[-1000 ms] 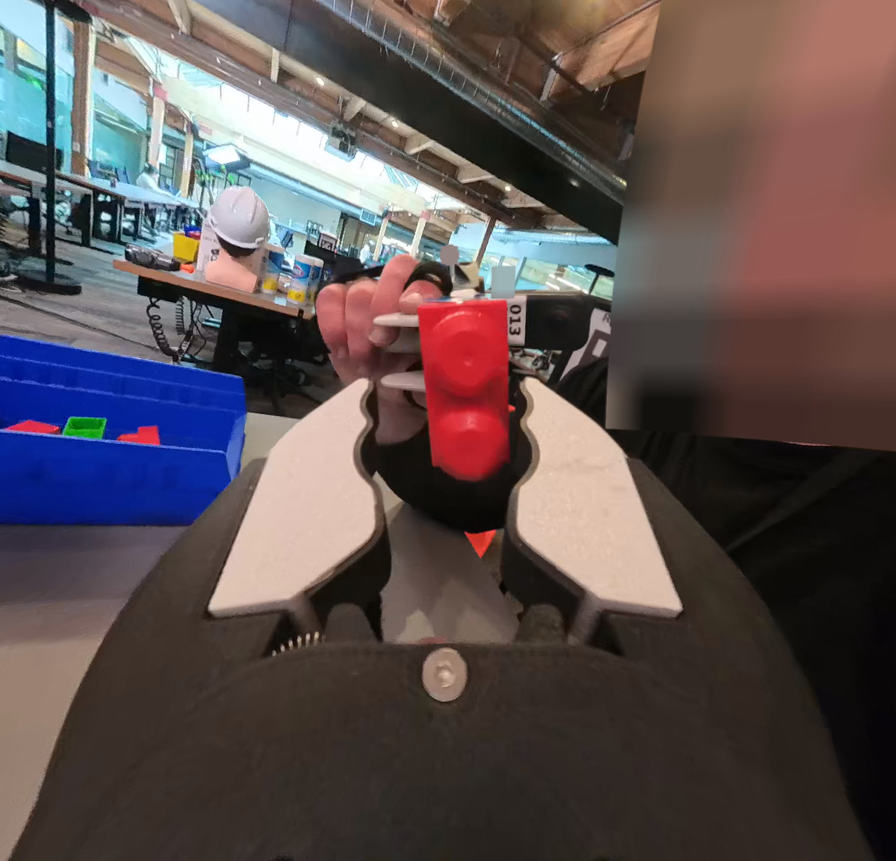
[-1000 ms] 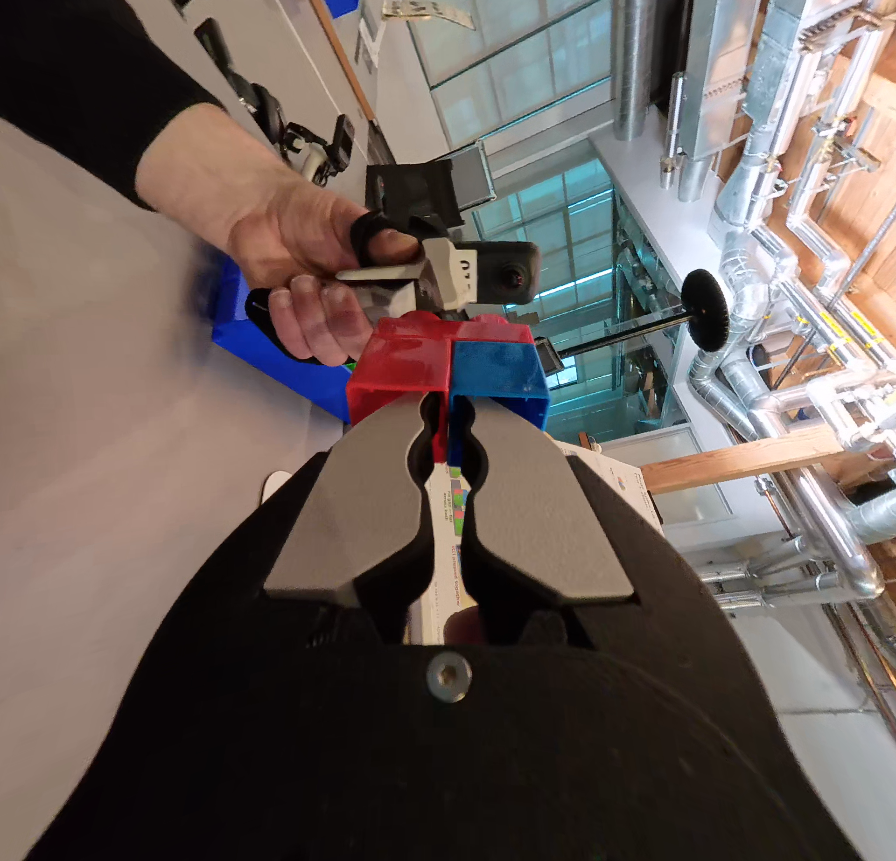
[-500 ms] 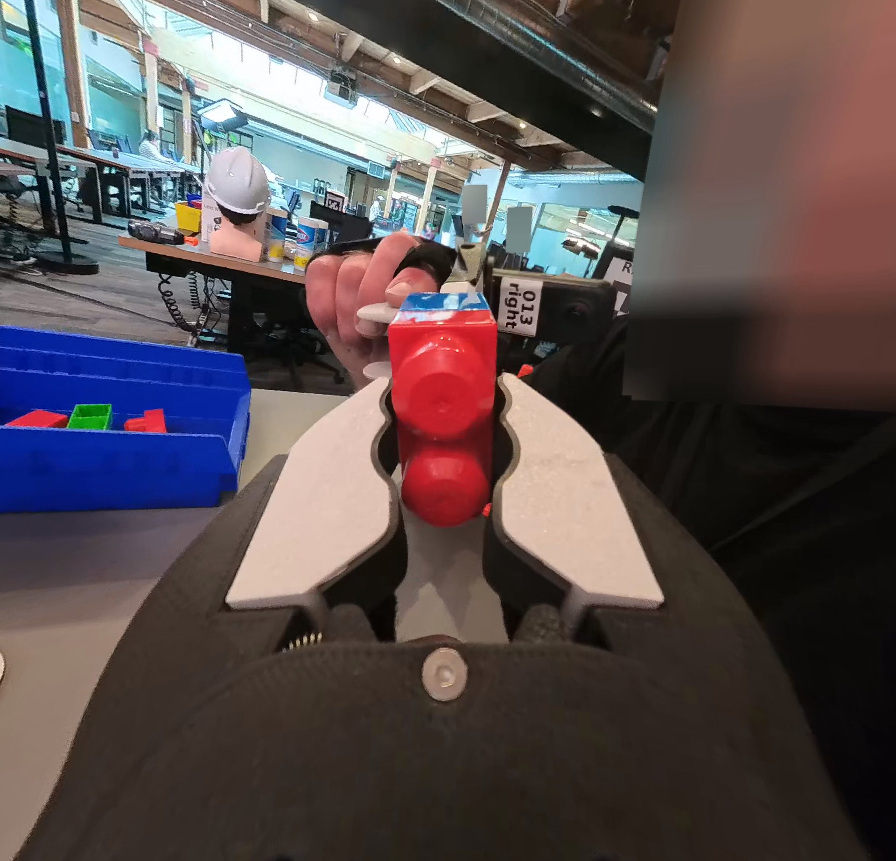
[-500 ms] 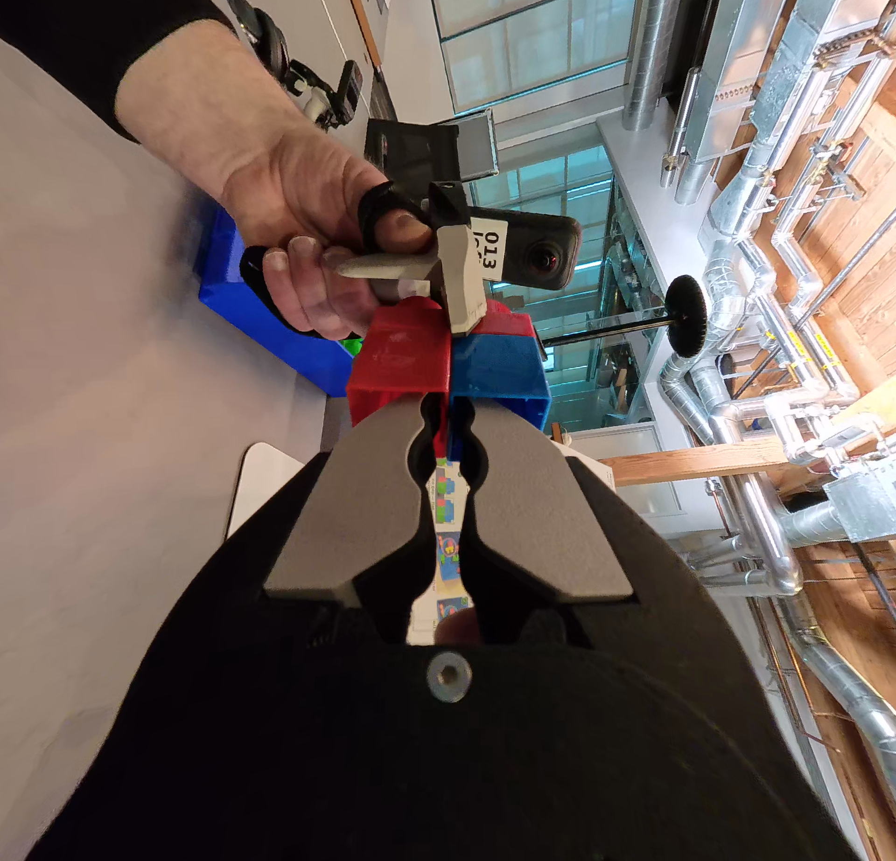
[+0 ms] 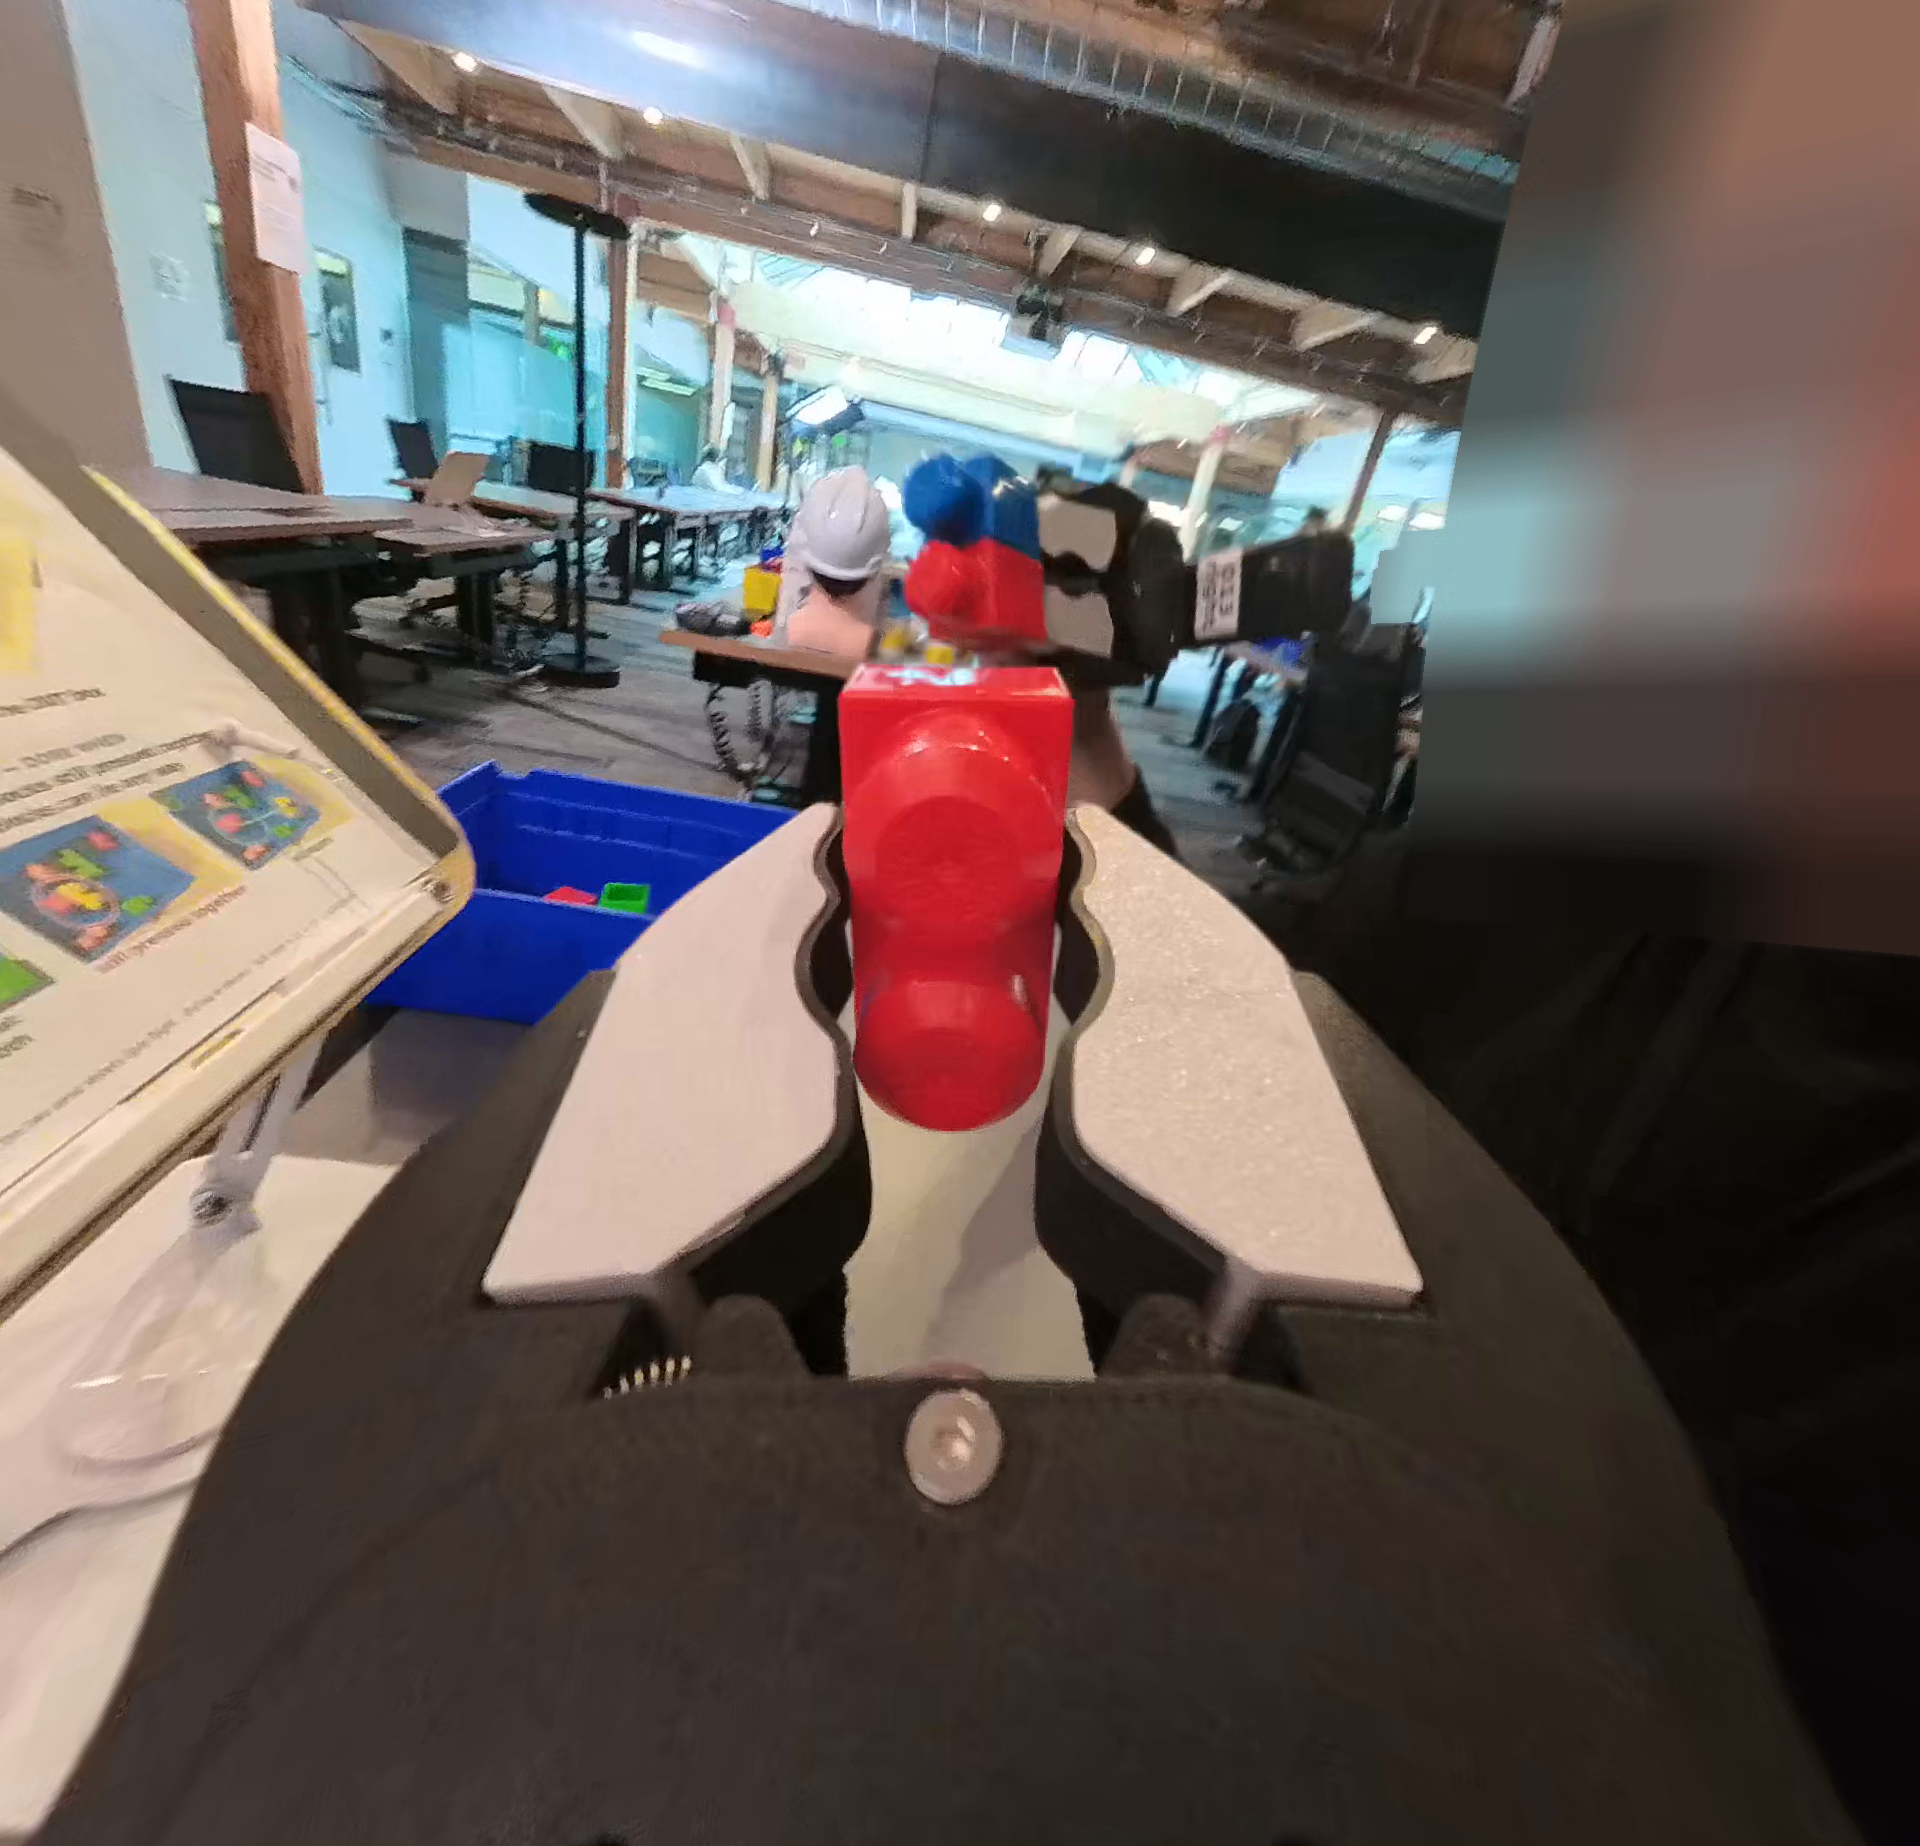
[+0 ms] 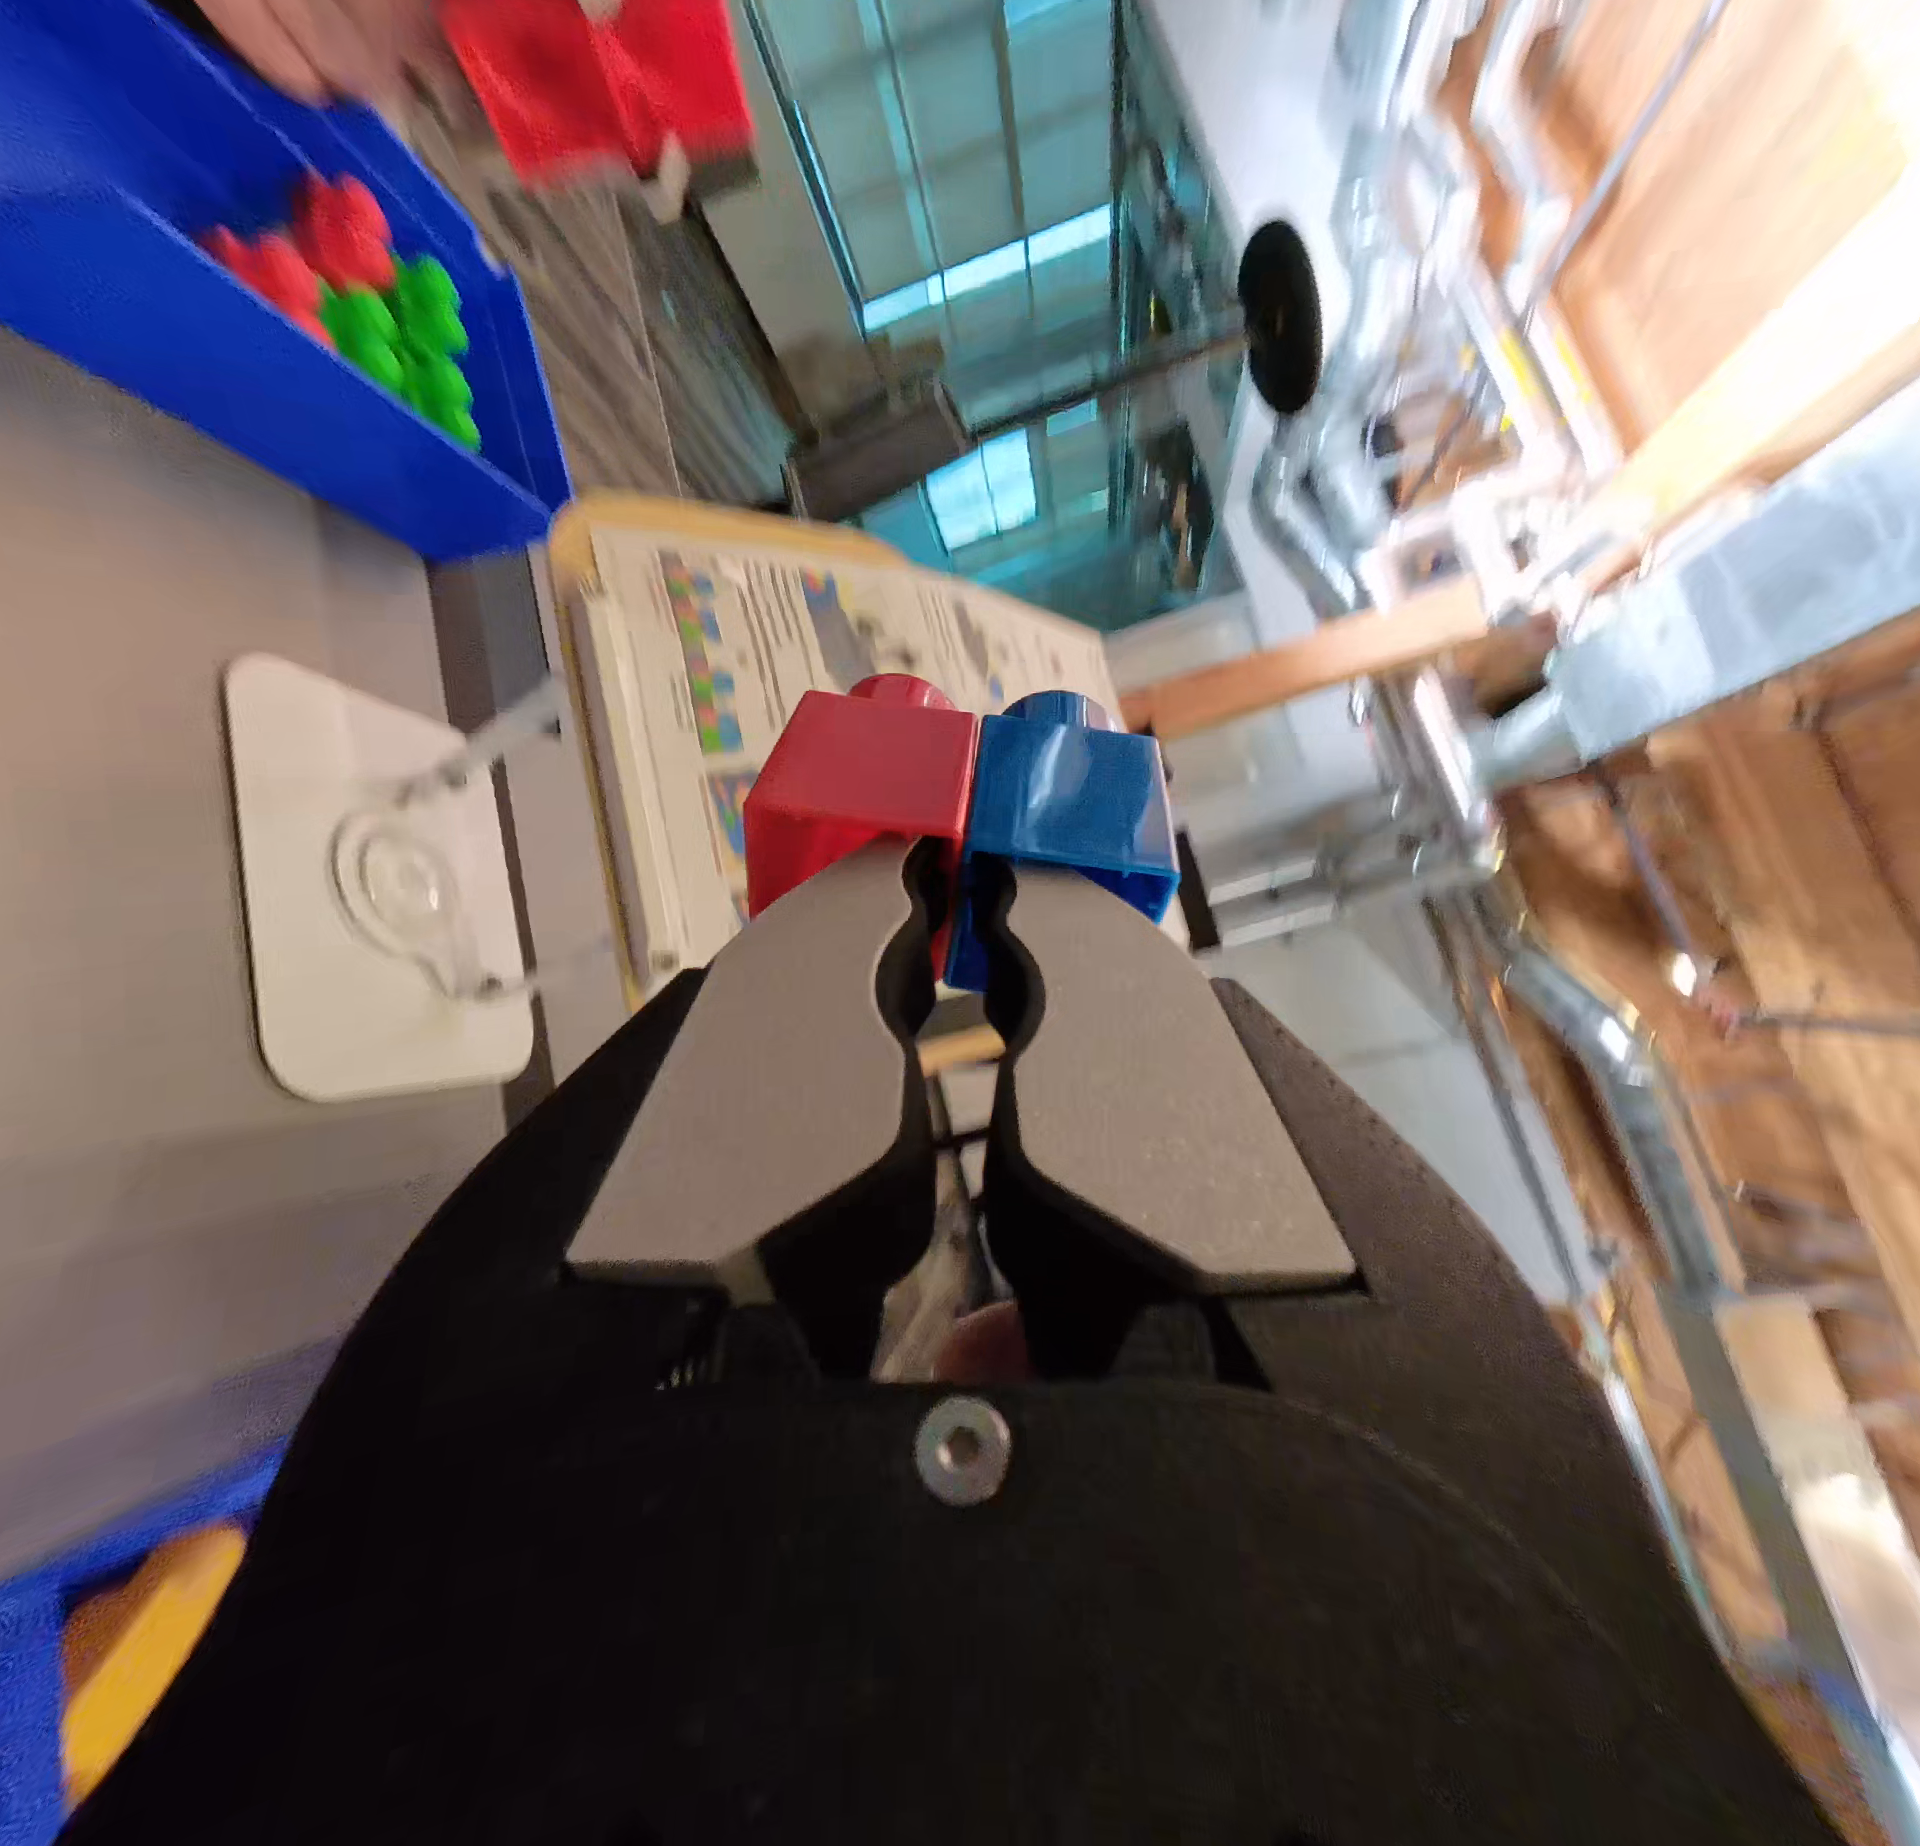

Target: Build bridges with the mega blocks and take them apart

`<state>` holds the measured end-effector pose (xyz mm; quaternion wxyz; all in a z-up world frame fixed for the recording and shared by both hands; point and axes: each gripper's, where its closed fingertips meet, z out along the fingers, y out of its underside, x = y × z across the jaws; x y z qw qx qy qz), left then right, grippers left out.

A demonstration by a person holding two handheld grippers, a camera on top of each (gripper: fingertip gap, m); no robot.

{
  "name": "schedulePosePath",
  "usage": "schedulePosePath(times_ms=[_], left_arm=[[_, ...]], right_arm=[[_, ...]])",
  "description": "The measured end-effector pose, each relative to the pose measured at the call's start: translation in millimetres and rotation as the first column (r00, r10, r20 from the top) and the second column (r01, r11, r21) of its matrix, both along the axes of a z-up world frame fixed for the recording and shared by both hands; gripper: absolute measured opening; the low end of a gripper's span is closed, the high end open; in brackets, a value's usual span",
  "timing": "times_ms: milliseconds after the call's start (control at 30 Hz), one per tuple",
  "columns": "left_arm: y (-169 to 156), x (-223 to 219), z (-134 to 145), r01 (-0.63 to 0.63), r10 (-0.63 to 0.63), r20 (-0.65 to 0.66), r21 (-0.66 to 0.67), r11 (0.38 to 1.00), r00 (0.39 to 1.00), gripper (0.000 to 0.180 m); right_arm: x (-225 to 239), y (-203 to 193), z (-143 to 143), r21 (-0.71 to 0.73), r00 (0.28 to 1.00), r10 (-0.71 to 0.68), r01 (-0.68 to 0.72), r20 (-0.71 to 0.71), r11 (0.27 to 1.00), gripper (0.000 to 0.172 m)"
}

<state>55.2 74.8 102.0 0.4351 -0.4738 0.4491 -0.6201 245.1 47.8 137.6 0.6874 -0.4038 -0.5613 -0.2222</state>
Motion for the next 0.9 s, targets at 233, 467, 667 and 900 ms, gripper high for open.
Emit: schedulePosePath(times_ms=[233, 467, 667, 900], left_arm=[[12, -9, -4, -0.068, 0.069, -0.056, 0.004, 0.998, 0.996, 0.036], [29, -3, -29, -0.134, 0.136, -0.166, 0.023, 0.991, 0.977, 0.036], [30, 11, -44, -0.108, 0.105, -0.198, -0.001, 0.994, 0.974, 0.036], [29, 26, -58, -0.090, 0.084, -0.240, -0.013, 0.996, 0.967, 0.036]], right_arm=[[106, 74, -28, -0.288, 0.929, -0.345, 0.297, -0.134, 0.910, 0.006], [166, 154, -158, -0.719, 0.810, -0.586, 0.401, -0.012, 0.568, 0.006], [184, 191, -236, -0.816, 0.739, -0.671, 0.423, 0.059, 0.395, 0.006], [209, 209, -277, -0.873, 0.612, -0.782, 0.438, 0.116, 0.213, 0.037]])
